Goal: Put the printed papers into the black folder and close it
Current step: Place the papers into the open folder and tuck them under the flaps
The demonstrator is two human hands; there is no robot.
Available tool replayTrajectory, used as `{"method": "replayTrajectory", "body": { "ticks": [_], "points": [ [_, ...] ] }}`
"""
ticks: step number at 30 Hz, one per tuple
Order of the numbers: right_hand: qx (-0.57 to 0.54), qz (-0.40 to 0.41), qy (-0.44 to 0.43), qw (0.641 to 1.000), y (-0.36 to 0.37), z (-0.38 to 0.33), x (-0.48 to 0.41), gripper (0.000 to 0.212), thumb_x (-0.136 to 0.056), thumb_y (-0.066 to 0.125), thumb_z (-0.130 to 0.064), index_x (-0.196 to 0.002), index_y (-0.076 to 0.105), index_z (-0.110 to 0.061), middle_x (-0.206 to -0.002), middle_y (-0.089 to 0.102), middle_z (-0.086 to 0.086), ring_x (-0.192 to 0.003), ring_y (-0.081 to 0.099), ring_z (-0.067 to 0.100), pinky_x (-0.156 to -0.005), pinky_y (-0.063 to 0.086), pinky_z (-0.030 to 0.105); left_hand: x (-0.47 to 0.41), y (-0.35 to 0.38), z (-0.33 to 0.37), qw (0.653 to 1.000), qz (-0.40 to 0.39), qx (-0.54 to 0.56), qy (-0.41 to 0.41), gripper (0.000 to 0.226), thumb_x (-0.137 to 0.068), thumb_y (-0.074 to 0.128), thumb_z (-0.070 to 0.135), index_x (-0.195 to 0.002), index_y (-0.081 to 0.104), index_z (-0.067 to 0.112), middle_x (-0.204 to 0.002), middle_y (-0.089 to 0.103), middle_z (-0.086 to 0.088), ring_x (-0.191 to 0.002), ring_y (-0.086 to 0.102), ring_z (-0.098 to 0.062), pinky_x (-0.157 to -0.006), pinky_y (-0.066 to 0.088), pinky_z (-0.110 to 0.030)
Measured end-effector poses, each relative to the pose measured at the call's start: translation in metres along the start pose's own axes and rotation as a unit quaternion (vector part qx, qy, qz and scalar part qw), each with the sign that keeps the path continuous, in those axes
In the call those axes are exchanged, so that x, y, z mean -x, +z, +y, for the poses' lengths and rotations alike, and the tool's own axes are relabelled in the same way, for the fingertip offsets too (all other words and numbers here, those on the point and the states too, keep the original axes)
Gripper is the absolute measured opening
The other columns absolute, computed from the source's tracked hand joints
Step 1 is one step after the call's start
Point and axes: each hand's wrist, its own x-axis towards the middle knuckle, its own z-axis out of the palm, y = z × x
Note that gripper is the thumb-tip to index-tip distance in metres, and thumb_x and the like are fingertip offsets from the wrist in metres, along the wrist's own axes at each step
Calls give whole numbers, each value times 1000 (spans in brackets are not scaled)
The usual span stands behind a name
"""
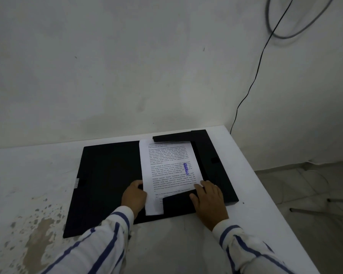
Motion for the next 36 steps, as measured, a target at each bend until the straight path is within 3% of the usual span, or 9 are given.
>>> {"method": "replayTrajectory", "body": {
  "ticks": [4, 9, 13, 18, 22, 28, 32, 36],
  "points": [
    [-1, -5, 14, 1000, -7, 16, -6, 35, -90, 55, -30, -117, 56, -6, -126, 56, 20, -123, 46, 38, -106, 33, 51, 0, 21, 8, 1000, -8, -11, 0, 48, -81, 44, -3, -125, 55, 16, -109, 66, -12, -93, 65, -30, -77, 60, -41],
    [-4, -11, 26, 1000, -13, 31, -11, 38, -91, 52, -32, -120, 54, -7, -131, 52, 20, -126, 43, 37, -108, 31, 50, -1, 41, 15, 1000, -12, -24, 6, 47, -82, 47, -3, -125, 55, 15, -115, 65, -13, -97, 64, -30, -81, 59, -44],
    [-13, -15, 34, 999, -14, 37, -14, 37, -91, 52, -31, -120, 55, -7, -132, 52, 20, -127, 42, 38, -108, 31, 50, 0, 51, 22, 999, -16, -40, 15, 47, -82, 48, -2, -125, 55, 16, -111, 65, -12, -87, 64, -27, -59, 54, -30],
    [-21, -9, 27, 999, -11, 41, -14, 36, -90, 56, -28, -117, 57, -4, -128, 55, 23, -123, 45, 40, -105, 35, 52, -2, 66, 31, 996, -19, -82, 35, 44, -82, 50, -2, -122, 56, 13, -116, 64, -10, -86, 58, -19, -68, 47, -25],
    [-17, -5, 23, 1000, -10, 42, -14, 35, -90, 56, -28, -116, 57, -4, -128, 56, 22, -123, 46, 40, -105, 36, 51, -4, 78, 37, 994, -9, -100, 47, 39, -83, 48, -1, -118, 56, 12, -113, 64, -11, -77, 51, -14, -51, 36, -17],
    [-14, 11, 15, 1000, -7, 42, -15, 34, -86, 63, -24, -111, 60, -2, -120, 61, 23, -115, 54, 42, -98, 43, 54, -10, 77, 38, 993, -14, -113, 34, 45, -83, 49, 0, -125, 53, 13, -119, 63, -11, -86, 57, -19, -64, 46, -23],
    [-10, 9, 36, 999, -13, 52, -27, 41, -90, 54, -33, -121, 54, -7, -130, 54, 20, -124, 46, 38, -105, 36, 51, -14, 75, 44, 993, -1, -116, 28, 57, -85, 48, -1, -140, 41, 11, -135, 55, -15, -111, 58, -28, -77, 46, -25],
    [-1, -22, 52, 998, -15, 58, -35, 45, -92, 45, -39, -128, 47, -12, -140, 45, 16, -132, 34, 34, -109, 29, 49, -16, 77, 48, 991, -4, -123, 50, 50, -85, 43, -3, -133, 51, 10, -126, 61, -15, -91, 58, -21, -71, 46, -26]
  ]
}}
